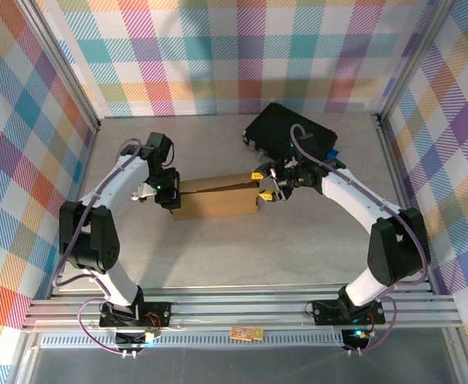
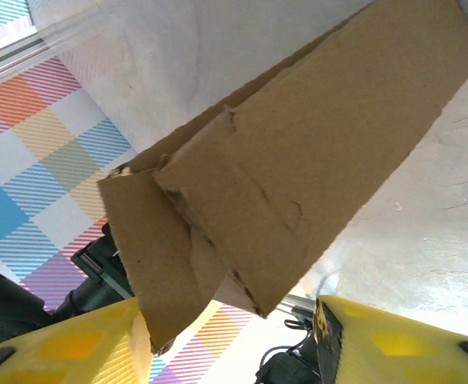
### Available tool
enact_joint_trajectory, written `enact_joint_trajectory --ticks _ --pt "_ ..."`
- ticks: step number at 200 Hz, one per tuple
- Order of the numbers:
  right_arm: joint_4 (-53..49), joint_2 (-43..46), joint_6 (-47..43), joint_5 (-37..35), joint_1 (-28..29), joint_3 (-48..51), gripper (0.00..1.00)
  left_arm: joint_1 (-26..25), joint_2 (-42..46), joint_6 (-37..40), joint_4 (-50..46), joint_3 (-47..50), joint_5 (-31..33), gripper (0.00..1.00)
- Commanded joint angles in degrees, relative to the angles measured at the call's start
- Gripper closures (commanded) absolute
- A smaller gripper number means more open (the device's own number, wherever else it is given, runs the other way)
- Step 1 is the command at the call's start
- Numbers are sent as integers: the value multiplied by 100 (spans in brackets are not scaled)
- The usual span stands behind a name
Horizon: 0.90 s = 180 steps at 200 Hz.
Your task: Fold the paper box
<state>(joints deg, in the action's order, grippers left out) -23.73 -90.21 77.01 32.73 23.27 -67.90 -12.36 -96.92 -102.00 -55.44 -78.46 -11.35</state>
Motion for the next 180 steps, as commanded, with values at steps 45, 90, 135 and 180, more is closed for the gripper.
enact_joint_trajectory --ticks 45,90,135,180 --pt "-176 -5 -301 -151 -111 438 50 -38 -318 75 -355 239 328 61" --pt "-23 0 -332 -119 -231 690 54 -32 -293 81 -362 247 345 61" --pt "-15 -64 -437 -152 -228 919 60 -30 -310 83 -371 240 345 62" --pt "63 -93 -436 -251 -270 1311 69 -30 -276 83 -353 243 344 63"
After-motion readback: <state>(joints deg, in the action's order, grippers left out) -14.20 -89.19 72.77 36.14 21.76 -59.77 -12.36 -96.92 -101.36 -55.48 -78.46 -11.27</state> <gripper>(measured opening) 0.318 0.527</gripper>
